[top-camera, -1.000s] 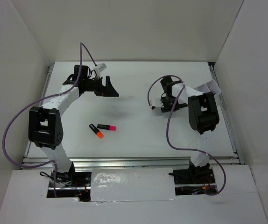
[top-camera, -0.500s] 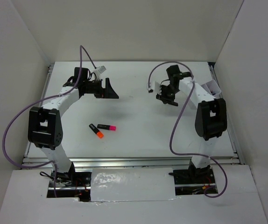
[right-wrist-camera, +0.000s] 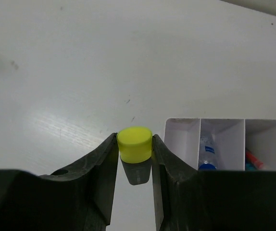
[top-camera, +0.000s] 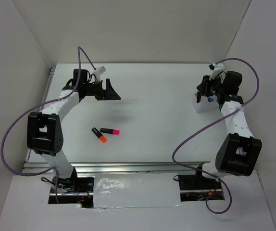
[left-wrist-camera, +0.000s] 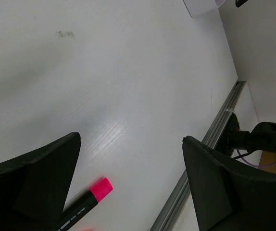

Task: Sort the stationery into containers
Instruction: Place the pen in the storage box.

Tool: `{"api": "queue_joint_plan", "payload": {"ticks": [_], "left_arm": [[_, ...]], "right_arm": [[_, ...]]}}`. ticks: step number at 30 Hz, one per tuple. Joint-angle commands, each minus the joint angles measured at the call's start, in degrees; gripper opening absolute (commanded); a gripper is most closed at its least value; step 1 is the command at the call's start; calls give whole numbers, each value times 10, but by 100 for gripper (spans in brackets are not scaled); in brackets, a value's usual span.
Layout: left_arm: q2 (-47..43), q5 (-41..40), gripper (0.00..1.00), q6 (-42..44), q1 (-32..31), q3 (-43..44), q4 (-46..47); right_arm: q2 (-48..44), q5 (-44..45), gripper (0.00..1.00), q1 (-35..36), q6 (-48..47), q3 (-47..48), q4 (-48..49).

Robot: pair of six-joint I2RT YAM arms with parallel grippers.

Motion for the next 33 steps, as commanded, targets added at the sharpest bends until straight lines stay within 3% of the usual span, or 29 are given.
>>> {"api": "queue_joint_plan", "payload": {"ticks": [1, 10, 24, 33], "left_arm": [[-8, 21, 99, -12, 3, 4, 30], [-7, 15, 99, -9, 5, 2, 28], [9, 15, 99, -3, 9, 15, 18], [15, 15, 99, -3, 11, 17, 16]], "right_arm": [[-12, 4, 0, -13, 138, -27, 151], [15, 51, 0, -26, 169, -72, 305], [72, 76, 0, -22, 112, -90, 340], [108, 74, 12, -18, 75, -101, 352]]}}
